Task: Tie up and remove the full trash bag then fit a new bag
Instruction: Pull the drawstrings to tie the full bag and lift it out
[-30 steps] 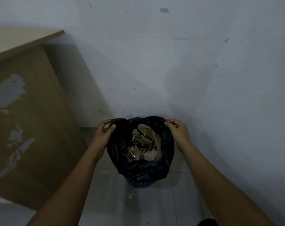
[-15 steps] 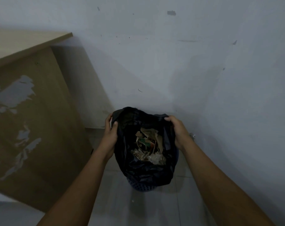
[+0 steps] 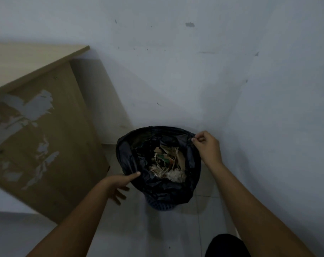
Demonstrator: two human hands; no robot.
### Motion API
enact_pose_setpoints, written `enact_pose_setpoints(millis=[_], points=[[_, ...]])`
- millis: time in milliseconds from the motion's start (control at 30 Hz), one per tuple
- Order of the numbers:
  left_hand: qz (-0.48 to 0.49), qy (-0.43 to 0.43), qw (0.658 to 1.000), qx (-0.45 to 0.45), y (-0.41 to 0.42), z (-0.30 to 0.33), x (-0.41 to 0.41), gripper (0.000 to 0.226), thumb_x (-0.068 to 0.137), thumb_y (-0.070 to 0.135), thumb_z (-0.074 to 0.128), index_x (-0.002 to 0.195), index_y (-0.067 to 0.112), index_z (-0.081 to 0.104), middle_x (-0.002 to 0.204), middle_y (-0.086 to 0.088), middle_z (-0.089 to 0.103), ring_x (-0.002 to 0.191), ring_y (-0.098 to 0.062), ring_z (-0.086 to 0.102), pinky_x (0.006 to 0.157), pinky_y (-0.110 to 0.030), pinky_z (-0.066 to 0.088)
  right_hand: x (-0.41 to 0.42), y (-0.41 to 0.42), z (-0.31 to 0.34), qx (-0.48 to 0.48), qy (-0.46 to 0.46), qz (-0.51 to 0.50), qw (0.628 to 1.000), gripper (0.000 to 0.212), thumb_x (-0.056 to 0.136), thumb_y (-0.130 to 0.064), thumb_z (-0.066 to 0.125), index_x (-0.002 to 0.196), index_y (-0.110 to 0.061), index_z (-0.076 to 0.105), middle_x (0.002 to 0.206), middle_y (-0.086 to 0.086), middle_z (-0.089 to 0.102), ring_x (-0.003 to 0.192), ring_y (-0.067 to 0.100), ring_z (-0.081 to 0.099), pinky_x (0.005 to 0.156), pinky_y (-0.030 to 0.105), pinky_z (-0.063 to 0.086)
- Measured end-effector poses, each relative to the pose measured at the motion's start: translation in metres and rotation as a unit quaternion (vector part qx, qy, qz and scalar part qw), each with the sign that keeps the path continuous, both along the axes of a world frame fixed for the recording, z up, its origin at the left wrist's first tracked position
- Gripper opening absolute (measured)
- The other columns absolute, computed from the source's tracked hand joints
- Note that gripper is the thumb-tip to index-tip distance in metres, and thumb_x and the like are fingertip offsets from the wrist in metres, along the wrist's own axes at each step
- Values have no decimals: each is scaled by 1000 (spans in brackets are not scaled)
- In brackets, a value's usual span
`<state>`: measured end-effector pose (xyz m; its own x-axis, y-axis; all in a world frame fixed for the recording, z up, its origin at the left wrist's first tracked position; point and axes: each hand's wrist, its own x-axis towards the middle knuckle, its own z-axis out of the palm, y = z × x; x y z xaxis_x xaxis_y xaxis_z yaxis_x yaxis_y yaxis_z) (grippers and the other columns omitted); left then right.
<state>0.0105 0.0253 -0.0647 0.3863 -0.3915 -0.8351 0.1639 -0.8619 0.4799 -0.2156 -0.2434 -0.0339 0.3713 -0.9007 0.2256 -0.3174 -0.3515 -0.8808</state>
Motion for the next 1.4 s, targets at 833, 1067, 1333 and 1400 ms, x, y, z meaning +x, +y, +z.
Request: enact_pose_setpoints(millis=[833, 1067, 1333, 1400], points=[[180, -298, 868, -355, 11, 91, 11, 24, 93, 21, 79, 102, 9, 61, 95, -2, 65, 79, -12, 63, 53, -13, 49, 3, 16, 81, 253, -175, 95, 947, 6, 97, -9, 77, 103, -7, 77, 77, 6, 67, 60, 10, 61, 67, 25, 61], [150, -417, 794, -417, 1, 131, 19, 31, 104, 39, 63, 80, 19, 58, 81, -3, 69, 70, -7, 66, 49, -17, 45, 15, 21, 108, 114, -210, 83, 967, 17, 97, -10, 74, 106, -23, 81, 85, 1, 65, 74, 5, 67, 73, 20, 57], [98, -444, 750, -480, -12, 160, 36, 24, 107, 31, 57, 84, 29, 51, 67, 4, 56, 54, -6, 48, 45, -20, 35, 22, 31, 141, 30, -222, 109, 968, 25, 96, -10, 73, 102, -33, 81, 87, -10, 66, 73, 8, 60, 66, 23, 53], [96, -453, 736, -494, -15, 175, 37, 19, 108, 31, 55, 89, 29, 54, 75, 2, 55, 60, -6, 50, 51, -23, 39, 23, 33, 163, -7, -239, 115, 964, 24, 95, -10, 75, 102, -32, 81, 90, -12, 67, 77, 8, 60, 71, 26, 54]])
